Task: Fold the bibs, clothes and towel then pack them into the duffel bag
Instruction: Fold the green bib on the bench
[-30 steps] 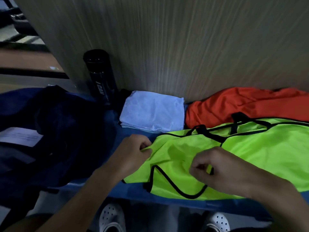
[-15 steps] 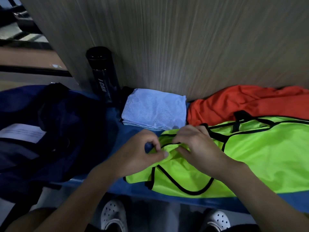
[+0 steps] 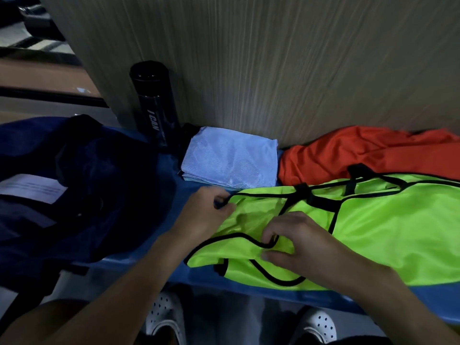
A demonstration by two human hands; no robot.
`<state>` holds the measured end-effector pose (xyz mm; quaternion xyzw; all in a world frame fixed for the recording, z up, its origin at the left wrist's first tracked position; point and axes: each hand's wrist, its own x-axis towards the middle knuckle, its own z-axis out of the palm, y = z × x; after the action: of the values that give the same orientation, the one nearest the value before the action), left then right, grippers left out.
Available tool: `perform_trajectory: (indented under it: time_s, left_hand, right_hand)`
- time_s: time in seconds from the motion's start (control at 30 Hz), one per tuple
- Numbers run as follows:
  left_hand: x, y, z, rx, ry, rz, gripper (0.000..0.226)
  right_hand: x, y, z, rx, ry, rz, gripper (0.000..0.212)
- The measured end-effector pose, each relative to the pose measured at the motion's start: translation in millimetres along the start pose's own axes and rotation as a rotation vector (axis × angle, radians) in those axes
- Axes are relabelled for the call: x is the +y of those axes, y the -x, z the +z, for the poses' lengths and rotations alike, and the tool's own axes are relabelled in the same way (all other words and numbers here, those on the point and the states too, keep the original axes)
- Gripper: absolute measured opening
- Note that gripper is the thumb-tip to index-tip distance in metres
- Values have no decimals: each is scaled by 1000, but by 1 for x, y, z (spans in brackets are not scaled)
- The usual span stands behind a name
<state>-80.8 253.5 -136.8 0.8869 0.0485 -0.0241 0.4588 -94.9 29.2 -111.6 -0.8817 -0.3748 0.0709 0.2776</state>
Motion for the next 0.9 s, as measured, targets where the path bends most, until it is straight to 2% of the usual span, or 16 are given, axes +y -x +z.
perform_trajectory:
  time_s: [0.13,0.27,0.37,0.43,0.5,0.67,0.8,0.9]
  left_hand:
    - [11,-1,-3,46,57,94,16]
    - [31,-3,-14,160,145,181,16]
    - [37,-3,-16,198,255,216,15]
    - [39,-3,-16,196,320,222,11]
    - [41,-2,-17,177,316,242,1]
    - [39,2,-22,47,244,325,30]
    - [45,11,-22,-122,345,311,12]
    - [45,12,-21,-121,337,329,29]
  right_hand:
    - [-2,3,-4,32,-47,20,7]
    - [1,11,-9,38,-76,32,18]
    - [0,11,-12,53,-90,9,7]
    - [-2,11,-15,120,-90,0,4]
    - [-7,9,-17,199,-125,12,4]
    - [-10,1,-19,292,-240,51,5]
    - [-9,-9,-18,392,-209,43,8]
    - [-7,-16,-20,507,-189,39,5]
